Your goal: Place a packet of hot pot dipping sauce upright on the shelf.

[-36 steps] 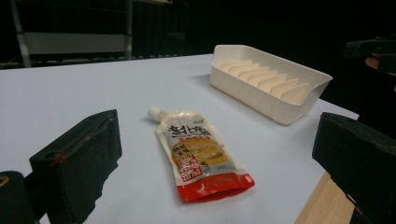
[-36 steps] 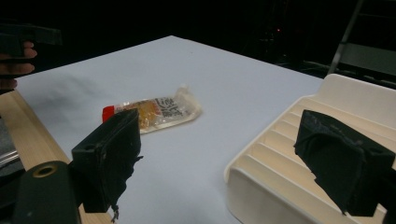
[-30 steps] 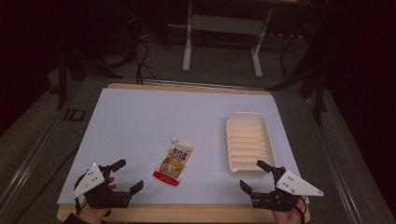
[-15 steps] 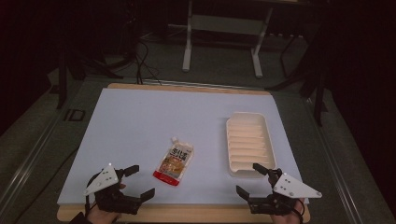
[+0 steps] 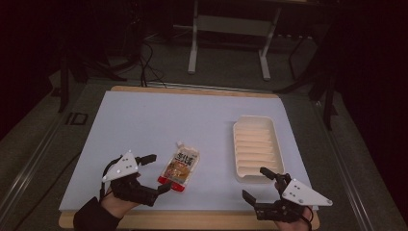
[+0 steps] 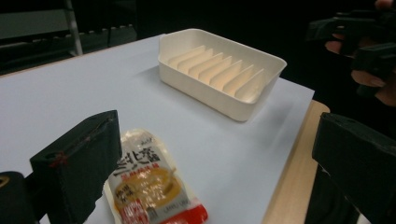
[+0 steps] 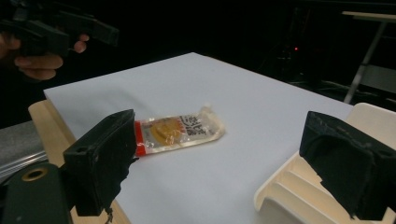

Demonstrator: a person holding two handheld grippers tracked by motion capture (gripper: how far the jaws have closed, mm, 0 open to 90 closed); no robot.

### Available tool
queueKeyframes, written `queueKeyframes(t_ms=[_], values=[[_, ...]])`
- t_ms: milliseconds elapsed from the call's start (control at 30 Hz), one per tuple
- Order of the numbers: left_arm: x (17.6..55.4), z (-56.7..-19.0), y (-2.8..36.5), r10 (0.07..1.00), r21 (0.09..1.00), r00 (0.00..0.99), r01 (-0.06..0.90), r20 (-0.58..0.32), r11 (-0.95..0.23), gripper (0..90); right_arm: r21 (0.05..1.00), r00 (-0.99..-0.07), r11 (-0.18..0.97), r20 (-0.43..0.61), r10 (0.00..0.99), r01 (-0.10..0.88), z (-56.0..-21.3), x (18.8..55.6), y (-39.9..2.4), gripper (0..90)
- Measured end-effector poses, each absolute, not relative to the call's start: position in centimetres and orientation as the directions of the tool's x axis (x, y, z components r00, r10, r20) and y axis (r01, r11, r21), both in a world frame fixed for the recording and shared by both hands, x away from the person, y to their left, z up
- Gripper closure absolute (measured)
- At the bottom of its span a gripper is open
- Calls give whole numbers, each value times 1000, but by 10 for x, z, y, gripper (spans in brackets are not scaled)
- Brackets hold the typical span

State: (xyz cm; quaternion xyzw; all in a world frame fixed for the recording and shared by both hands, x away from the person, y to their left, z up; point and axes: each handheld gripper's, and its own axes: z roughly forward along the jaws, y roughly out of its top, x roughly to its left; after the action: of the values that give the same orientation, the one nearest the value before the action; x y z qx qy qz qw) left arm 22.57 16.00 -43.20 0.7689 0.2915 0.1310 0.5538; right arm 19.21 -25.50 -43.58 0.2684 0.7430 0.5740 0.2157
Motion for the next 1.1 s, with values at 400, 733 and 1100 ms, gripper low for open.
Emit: queueKeyframes(t_ms=[400,733,1100], values=[[273,-434,154,628,905,770,340,-111,-257,44,970,-772,197,-14,635,145,-434,189,-252,111],[303,-451,140,641,889,762,355,-96,-289,152,969,-776,190,1,631,156,-435,189,-254,113],[327,-482,134,677,865,729,402,-103,-301,327,968,-778,193,3,629,159,-436,190,-255,114]])
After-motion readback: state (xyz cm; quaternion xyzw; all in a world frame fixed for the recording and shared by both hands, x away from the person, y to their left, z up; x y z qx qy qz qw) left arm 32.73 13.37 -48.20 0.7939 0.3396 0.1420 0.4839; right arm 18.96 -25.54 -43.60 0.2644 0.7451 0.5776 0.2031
